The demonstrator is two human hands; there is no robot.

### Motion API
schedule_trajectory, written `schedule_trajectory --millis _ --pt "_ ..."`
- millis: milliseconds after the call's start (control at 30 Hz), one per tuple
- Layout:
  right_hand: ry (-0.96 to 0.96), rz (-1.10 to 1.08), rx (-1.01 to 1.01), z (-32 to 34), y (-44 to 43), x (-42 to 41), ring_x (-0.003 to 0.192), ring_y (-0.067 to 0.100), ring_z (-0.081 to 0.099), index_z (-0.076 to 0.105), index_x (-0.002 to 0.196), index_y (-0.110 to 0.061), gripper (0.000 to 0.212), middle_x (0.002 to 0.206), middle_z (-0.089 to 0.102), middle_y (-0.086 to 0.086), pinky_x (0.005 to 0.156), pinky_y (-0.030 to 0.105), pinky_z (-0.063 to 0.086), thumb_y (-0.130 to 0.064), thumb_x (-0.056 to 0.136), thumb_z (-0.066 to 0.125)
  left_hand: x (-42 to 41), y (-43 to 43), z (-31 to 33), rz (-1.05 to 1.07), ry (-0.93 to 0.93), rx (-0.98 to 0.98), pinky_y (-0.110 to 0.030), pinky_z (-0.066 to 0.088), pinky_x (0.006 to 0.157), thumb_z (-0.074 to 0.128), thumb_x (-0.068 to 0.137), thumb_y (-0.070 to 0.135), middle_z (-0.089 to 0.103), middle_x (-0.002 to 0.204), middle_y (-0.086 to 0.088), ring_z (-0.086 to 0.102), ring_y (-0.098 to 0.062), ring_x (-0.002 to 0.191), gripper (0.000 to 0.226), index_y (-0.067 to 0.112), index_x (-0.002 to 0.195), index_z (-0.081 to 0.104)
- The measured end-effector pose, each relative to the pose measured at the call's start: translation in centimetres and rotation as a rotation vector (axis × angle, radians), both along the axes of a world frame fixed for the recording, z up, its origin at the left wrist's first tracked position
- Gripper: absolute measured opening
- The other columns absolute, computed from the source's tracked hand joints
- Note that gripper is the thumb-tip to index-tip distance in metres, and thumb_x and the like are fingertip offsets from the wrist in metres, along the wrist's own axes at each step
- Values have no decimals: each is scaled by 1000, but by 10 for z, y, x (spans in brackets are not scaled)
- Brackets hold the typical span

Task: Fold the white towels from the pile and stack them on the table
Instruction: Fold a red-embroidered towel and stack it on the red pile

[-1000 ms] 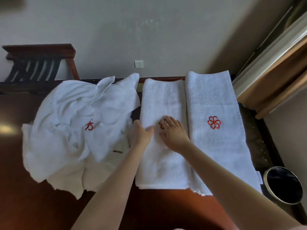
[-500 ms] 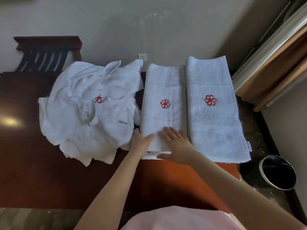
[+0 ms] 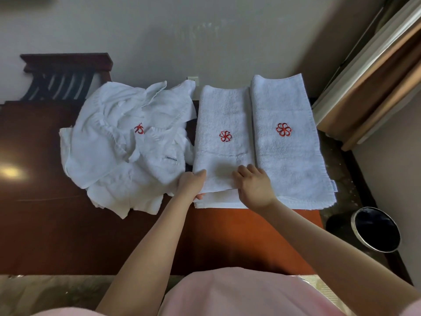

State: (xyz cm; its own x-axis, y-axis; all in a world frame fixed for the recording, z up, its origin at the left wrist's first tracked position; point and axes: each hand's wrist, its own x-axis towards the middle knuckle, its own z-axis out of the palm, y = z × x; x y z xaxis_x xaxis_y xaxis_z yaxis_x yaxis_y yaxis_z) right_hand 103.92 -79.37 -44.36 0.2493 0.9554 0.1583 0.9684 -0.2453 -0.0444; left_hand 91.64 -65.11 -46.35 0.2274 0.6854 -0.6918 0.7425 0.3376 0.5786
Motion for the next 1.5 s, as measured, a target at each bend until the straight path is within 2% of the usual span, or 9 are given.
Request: schedule_trajectory --millis 300,433,533,633,733,867,1067,1300,1500 --pt "29 12 -149 -6 -4 -4 53 24 52 61 61 -9 29 64 56 3 45 22 27 2 38 75 -11 -12 -21 -142 58 65 -16 36 36 41 89 49 57 72 -1 60 -9 41 35 15 82 49" --pt "86 11 -451 -15 -1 0 104 23 49 52 116 -19 40 115 51 1 73 30 37 -24 78 64 -19 -10 -21 -250 208 169 -21 40 45 43 86 60 62 70 0 61 -12 50 49 13 81 54" --pt "178 12 -589 -7 4 4 116 22 42 46 122 -19 53 123 45 1 89 34 37 -47 79 59 -21 -14 -18 -253 253 481 -29 39 56 56 84 55 54 80 2 57 -18 73 46 10 89 49" --pt "288 -8 -485 5 12 10 117 23 45 56 119 -22 41 120 54 1 90 36 39 -49 90 49 -16 -22 -15 -369 145 851 -34 36 61 64 84 26 55 95 -9 55 -29 89 31 5 104 54" --pt "55 18 -404 7 17 19 127 21 40 51 131 -25 39 134 51 0 105 40 31 -40 96 42 -13 -26 -19 -538 6 1066 -43 46 82 67 80 13 55 122 -15 53 -35 106 31 6 110 64" --pt "-25 -12 -649 -3 15 24 145 20 16 23 151 -27 56 157 24 -3 117 51 -6 -44 99 36 -14 -15 -32 -755 86 816 -43 24 112 42 98 31 22 157 3 14 -24 145 42 21 139 46" --pt "-124 39 -575 -20 2 24 146 22 11 10 153 -22 55 160 13 0 114 52 -10 -41 103 21 -12 -12 -36 -851 203 714 -46 13 115 27 101 39 -2 160 11 -4 -21 147 50 30 150 21" --pt "0 46 -579 -5 12 31 143 19 24 28 149 -26 52 156 28 -2 118 51 -2 -42 100 38 3 -16 -17 -767 170 868 -40 30 107 46 92 26 29 148 -5 17 -25 139 31 11 116 59" --pt "340 -97 -52 32 25 52 117 23 57 59 127 -16 33 129 60 3 106 36 35 -24 95 53 26 -5 10 -607 -42 893 -40 31 104 51 93 19 39 142 -9 28 -27 134 33 8 123 58"
